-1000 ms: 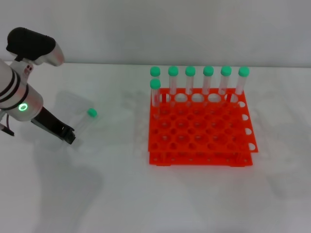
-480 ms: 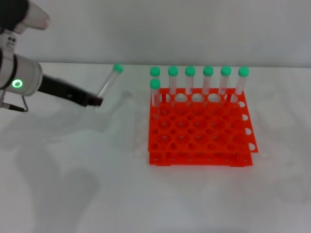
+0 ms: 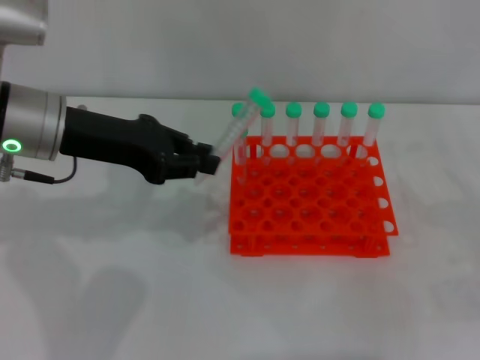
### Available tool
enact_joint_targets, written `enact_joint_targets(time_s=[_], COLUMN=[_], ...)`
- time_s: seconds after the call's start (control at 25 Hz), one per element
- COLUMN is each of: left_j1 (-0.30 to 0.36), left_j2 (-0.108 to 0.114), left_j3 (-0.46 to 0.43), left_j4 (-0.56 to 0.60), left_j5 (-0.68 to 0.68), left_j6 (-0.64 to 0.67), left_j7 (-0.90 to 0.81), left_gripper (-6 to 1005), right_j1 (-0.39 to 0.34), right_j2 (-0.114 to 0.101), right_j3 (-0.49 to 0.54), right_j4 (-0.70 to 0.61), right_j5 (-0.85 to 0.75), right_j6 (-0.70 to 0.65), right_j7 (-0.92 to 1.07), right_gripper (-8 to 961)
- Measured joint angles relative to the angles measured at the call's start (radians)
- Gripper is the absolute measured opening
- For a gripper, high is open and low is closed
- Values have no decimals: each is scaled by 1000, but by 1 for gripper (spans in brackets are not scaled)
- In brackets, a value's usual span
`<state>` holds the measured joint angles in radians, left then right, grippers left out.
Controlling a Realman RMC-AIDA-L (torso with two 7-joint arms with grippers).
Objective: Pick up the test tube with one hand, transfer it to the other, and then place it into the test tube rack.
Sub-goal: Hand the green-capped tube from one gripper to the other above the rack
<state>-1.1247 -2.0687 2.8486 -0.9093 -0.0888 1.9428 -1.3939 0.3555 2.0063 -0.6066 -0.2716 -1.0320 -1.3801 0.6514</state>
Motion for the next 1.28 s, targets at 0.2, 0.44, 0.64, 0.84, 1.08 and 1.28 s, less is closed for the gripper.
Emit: enact_joint_targets(time_s=[0.2, 0.44, 0.64, 0.84, 1.08, 1.28], left_j1=[-22, -90, -129, -157, -169, -169], left_j2=[1, -3, -5, -7, -7, -10], left_j3=[1, 2, 2, 2, 2, 0], left_j4=[3, 36, 58, 89, 150, 179], left_j5=[14, 145, 187, 209, 234, 237], left_j6=[78, 84, 76, 32, -55, -106], left_j7=[24, 39, 56, 62, 67, 85], left_gripper=[182, 182, 182, 182, 182, 182], right_j1=[-2, -2, 8, 38, 60, 71], right_j2=[-7, -29, -41, -46, -29, -19], right_j3=[-95, -323, -433, -511, -556, -576], right_j4=[-16, -67, -93, -84, -84, -86], right_j5=[-24, -25, -26, -25, -25, -25], right_j6=[-21, -49, -96, -108, -139, -160], right_j7=[84, 242, 395, 468, 510, 525], right_gripper=[839, 839, 839, 839, 839, 839])
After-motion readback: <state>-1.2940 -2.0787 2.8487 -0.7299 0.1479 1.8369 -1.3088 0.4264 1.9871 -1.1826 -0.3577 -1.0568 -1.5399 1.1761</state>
